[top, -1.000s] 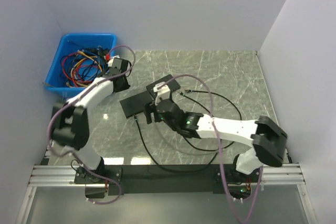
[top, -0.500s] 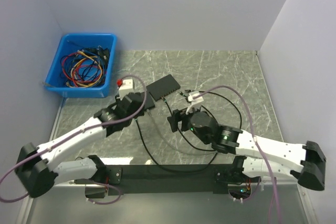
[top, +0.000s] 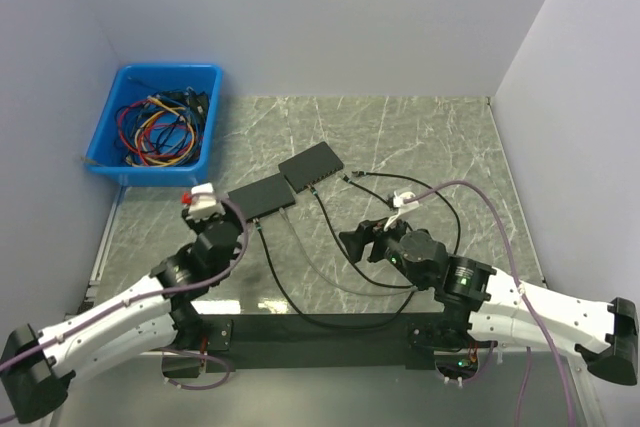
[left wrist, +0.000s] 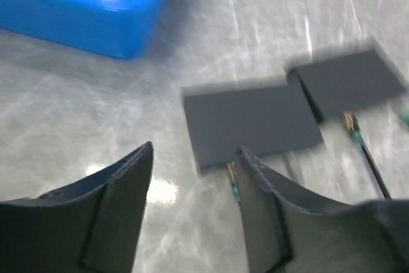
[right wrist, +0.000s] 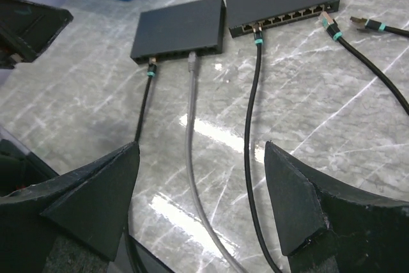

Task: Insert the plug into the switch port

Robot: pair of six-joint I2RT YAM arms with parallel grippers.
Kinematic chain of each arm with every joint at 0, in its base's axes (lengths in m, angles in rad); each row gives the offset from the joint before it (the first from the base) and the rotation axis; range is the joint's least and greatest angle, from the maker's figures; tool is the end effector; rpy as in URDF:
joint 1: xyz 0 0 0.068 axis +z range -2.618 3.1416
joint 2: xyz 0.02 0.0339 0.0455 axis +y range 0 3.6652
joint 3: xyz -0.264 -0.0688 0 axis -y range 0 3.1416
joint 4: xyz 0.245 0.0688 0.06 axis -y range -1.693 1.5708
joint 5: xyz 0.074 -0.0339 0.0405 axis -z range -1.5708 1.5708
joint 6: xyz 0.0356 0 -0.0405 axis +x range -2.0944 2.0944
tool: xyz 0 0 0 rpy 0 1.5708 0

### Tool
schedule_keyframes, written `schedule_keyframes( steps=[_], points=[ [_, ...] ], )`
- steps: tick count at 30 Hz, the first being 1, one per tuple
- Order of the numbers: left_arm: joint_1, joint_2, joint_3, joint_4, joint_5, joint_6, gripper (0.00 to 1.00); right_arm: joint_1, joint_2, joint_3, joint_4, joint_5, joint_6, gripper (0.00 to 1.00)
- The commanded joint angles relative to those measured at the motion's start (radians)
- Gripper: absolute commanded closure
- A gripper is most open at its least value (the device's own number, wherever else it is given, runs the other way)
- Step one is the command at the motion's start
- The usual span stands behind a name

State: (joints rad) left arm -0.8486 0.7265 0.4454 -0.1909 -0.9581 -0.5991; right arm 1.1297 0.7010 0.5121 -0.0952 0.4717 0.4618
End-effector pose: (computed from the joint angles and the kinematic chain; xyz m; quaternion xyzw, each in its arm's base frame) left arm 0.1268 -0.0999 0.2356 -0.1446 0.7809 -0.0124 0.6075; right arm 0.0879 0.1483 0.2671 -0.1226 0.7809 0.2859 0.5417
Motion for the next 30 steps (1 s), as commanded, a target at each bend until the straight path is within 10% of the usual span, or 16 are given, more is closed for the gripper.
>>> schedule_keyframes(
  steps=[1, 4, 8, 22, 30],
  points=[
    [0.0, -0.107, -0.158, 0.441, -0.229, 0.256, 0.37, 0.007, -0.052, -0.009, -0.011, 0.001, 0.026, 0.15],
    [0.049, -0.176, -0.355, 0.814, -0.13, 0.52, 0.24, 0.007, -0.089, -0.027, -0.014, -0.019, 0.031, 0.15],
    [0.257, -0.176, -0.419, 0.822, 0.074, 0.377, 0.24, 0.007, -0.106, -0.041, -0.021, -0.045, 0.035, 0.15],
    [0.751, 0.414, -0.355, 1.376, 0.597, 0.406, 0.28, 0.013, -0.138, -0.076, -0.044, -0.068, 0.067, 0.14],
    [0.836, 0.745, -0.285, 1.608, 0.759, 0.407, 0.28, 0.013, -0.106, -0.089, -0.014, -0.102, 0.08, 0.14]
  ],
)
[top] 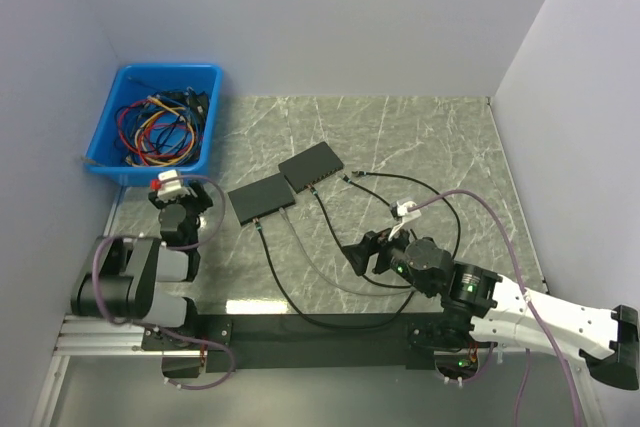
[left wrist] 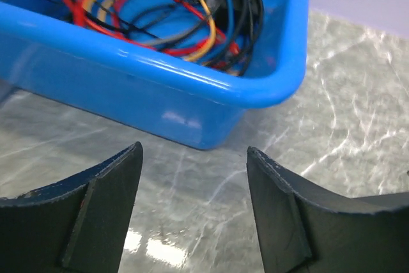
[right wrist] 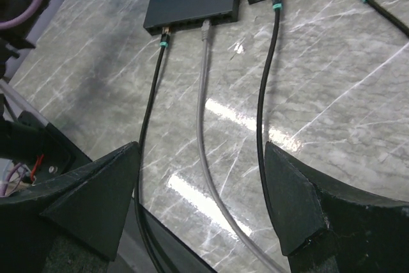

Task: Insert the plug into the switch port

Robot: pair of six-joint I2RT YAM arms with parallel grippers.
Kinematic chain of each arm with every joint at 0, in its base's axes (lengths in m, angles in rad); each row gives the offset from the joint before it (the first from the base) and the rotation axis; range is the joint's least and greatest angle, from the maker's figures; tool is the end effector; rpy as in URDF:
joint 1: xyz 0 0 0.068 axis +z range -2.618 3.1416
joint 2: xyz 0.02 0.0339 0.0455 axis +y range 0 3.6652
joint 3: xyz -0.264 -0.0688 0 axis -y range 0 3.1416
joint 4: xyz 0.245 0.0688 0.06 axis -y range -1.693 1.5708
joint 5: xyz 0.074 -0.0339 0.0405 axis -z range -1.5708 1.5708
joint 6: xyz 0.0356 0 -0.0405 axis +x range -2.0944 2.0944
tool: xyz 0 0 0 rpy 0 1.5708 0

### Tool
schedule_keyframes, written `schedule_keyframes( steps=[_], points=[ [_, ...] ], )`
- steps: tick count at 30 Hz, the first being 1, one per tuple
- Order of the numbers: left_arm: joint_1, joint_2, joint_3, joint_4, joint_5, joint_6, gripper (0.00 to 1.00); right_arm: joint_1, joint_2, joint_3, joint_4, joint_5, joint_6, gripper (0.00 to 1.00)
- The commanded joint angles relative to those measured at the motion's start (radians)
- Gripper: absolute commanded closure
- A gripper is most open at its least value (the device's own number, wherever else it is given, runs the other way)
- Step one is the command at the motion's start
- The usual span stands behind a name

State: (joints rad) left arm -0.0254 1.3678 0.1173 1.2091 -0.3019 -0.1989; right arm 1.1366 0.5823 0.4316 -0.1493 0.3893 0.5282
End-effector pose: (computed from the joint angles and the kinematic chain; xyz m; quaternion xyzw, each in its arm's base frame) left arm 0.2090 0.0053 0.1540 -0.1655 0.7017 0.0312 0.6923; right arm 0.0766 0.1330 0.2496 -0.1270 0.7878 0.3258 0.5071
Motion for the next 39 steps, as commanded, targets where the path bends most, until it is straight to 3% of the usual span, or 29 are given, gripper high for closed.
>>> schedule_keyframes(
  steps=[1, 2, 4, 5, 9, 10, 11, 17, 29, 36, 39],
  points=[
    [0.015, 0.106, 0.062, 0.199, 0.109, 0.021, 0.27, 0.006, 0.019, -0.01, 0.05, -0.023, 0.015, 0.14],
    [0.019, 0.082, 0.09, 0.017, 0.147, 0.009, 0.27, 0.005, 0.037, -0.01, 0.072, -0.03, 0.016, 0.14],
    [0.024, 0.106, 0.111, 0.076, 0.167, 0.024, 0.28, 0.006, 0.069, -0.005, 0.097, -0.046, 0.019, 0.14],
    [0.024, 0.085, 0.117, 0.01, 0.168, 0.021, 0.28, 0.005, 0.079, -0.002, 0.103, -0.049, 0.021, 0.14],
    [0.024, 0.091, 0.125, 0.015, 0.17, 0.024, 0.26, 0.009, 0.103, 0.006, 0.116, -0.067, 0.027, 0.14],
    [0.024, 0.09, 0.127, 0.007, 0.17, 0.024, 0.2, 0.009, 0.105, 0.003, 0.119, -0.082, 0.024, 0.14],
    [0.024, 0.09, 0.127, 0.012, 0.17, 0.026, 0.01, 0.008, 0.1, -0.001, 0.126, -0.09, 0.024, 0.14],
    [0.024, 0.091, 0.13, 0.012, 0.175, 0.027, 0.01, 0.012, 0.14, -0.013, 0.148, -0.194, 0.022, 0.14],
    [0.024, 0.09, 0.128, 0.009, 0.175, 0.026, 0.01, 0.074, 0.226, -0.028, 0.18, -0.104, 0.108, 0.09],
    [0.024, 0.091, 0.128, 0.007, 0.175, 0.027, 0.01, 0.101, 0.16, -0.002, -0.033, 0.189, 0.197, 0.08],
    [0.024, 0.091, 0.13, 0.009, 0.173, 0.027, 0.0, 0.098, 0.076, -0.022, -0.058, 0.212, 0.173, 0.07]
  ],
)
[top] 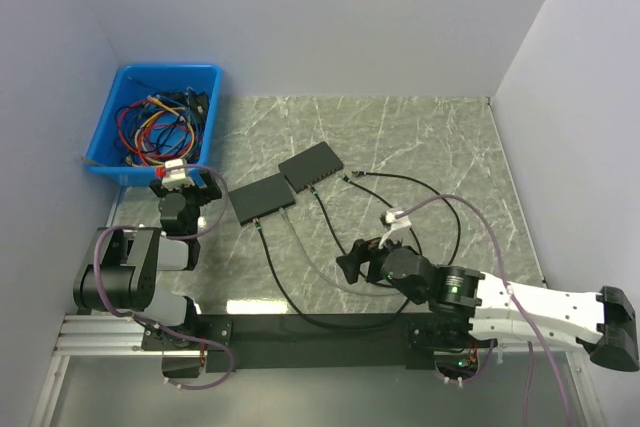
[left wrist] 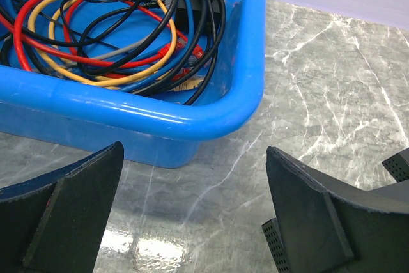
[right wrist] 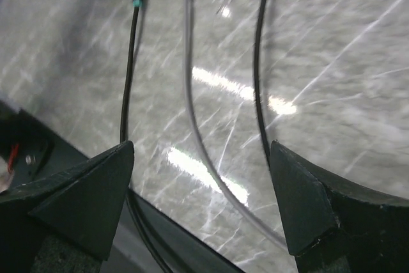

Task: Insert the plug into the switch port

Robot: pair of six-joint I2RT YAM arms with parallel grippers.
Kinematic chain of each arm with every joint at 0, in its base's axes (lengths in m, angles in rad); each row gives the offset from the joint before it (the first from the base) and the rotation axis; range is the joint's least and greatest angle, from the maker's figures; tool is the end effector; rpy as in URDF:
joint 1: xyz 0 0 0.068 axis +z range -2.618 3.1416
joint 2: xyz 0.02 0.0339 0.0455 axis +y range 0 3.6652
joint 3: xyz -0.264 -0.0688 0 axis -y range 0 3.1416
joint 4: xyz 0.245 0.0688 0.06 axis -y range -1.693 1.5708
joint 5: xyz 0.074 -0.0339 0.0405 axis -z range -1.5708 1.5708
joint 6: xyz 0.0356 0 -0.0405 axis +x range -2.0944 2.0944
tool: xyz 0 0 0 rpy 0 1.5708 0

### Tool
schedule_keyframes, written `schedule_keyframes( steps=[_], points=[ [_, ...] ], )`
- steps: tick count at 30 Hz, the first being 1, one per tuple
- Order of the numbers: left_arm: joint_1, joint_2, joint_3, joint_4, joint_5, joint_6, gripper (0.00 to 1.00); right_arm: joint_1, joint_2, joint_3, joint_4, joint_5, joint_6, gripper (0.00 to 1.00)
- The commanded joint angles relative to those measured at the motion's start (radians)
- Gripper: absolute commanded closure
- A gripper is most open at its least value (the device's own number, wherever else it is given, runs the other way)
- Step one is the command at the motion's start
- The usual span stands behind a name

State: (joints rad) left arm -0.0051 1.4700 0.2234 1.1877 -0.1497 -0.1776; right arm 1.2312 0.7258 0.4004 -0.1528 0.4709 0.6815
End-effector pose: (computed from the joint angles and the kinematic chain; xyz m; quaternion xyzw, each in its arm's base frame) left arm 0.2374 0.0041 0.1566 -0.1136 0.7185 -0.0082 0.6862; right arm 0.0711 0.1528 0.2186 -0.1089 0.8326 0.2979 0.4541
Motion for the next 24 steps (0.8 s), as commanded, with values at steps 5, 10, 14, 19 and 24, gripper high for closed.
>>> schedule_keyframes(
  steps=[5, 10, 14, 19, 24],
  points=[
    [0.004, -0.011, 0.022, 0.03, 0.021, 0.006, 0.01, 0.004, -0.172, -0.037, -0.083, 0.134, 0.035, 0.04],
    [0.004, -0.011, 0.022, 0.03, 0.022, 0.006, 0.01, 0.004, -0.177, -0.04, -0.083, 0.13, 0.035, 0.04],
    [0.004, -0.011, 0.022, 0.03, 0.022, 0.006, 0.01, 0.002, -0.146, -0.032, -0.074, 0.129, 0.027, 0.04],
    [0.004, -0.011, 0.024, 0.03, 0.022, 0.006, 0.01, 0.004, -0.123, -0.026, -0.067, 0.121, 0.021, 0.04],
    [0.004, -0.011, 0.024, 0.029, 0.022, 0.006, 0.01, 0.004, -0.108, -0.028, -0.041, 0.086, -0.003, 0.05]
  ],
)
